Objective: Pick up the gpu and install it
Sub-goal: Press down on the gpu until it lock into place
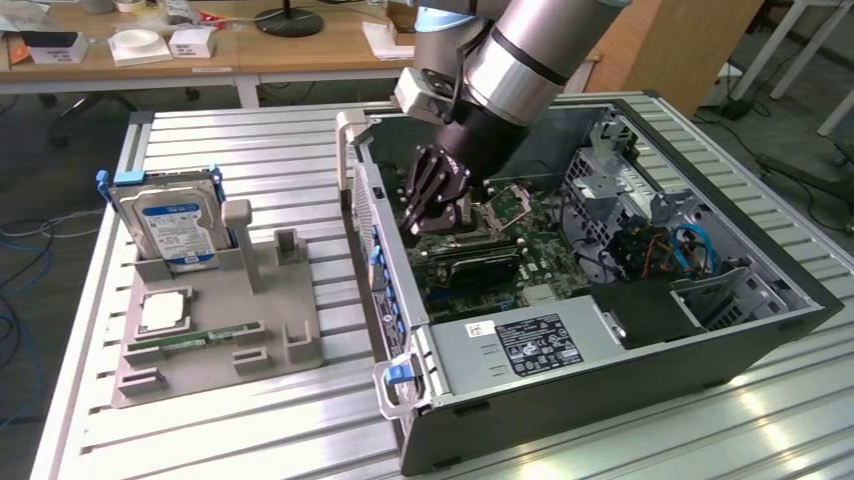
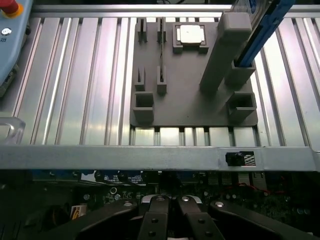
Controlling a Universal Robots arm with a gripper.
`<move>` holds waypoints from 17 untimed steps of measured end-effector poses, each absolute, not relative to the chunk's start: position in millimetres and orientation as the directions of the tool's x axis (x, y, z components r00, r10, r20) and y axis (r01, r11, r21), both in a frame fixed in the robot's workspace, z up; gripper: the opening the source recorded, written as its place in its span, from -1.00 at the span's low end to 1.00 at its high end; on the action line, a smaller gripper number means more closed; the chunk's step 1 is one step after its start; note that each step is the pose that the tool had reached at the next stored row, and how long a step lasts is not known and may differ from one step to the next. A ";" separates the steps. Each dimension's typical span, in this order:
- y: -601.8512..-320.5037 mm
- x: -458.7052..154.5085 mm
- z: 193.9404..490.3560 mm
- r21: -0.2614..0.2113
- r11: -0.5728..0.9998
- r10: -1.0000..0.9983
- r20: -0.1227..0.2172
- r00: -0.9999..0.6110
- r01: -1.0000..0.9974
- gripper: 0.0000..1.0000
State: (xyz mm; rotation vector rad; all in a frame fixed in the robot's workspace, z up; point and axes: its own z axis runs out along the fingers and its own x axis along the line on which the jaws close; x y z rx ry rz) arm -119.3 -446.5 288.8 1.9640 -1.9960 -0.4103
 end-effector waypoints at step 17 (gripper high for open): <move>-447.0 -116.5 277.4 0.417 0.019 -1.000 0.020 -0.012 -0.909 -0.80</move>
